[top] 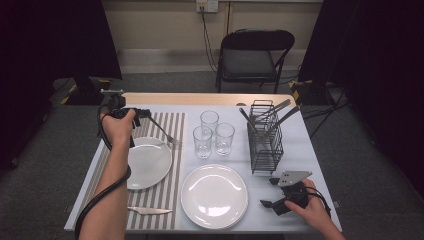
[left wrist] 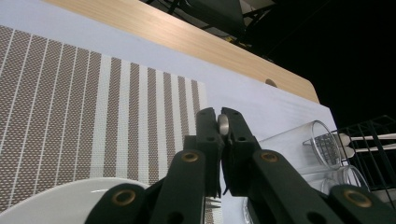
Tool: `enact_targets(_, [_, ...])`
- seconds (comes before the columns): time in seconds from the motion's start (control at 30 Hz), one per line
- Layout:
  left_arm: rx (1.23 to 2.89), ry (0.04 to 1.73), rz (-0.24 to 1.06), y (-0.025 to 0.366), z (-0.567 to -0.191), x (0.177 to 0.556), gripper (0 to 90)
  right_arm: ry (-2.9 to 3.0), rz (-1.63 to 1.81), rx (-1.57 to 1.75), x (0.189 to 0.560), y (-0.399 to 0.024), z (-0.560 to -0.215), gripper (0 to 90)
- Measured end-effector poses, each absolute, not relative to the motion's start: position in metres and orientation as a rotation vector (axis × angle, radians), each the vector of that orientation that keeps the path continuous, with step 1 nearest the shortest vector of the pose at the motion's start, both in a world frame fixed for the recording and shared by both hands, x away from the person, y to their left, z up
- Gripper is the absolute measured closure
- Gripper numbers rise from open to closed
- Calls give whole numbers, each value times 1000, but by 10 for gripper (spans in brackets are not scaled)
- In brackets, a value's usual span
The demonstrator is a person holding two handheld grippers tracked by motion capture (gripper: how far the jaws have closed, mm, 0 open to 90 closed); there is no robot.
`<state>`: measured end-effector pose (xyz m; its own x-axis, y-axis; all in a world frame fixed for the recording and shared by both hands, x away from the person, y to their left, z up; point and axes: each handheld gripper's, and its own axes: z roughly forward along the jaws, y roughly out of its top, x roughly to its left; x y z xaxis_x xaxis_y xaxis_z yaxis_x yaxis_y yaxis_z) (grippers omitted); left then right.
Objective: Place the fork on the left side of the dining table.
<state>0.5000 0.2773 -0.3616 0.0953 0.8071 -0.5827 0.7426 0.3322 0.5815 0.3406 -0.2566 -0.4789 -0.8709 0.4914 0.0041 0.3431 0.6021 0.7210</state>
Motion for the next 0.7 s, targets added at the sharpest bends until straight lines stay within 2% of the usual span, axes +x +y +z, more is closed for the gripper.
enact_targets(0.7, [1425,1664,133,284,-367,509,870,2633,1124,694,341,-257,-479,134])
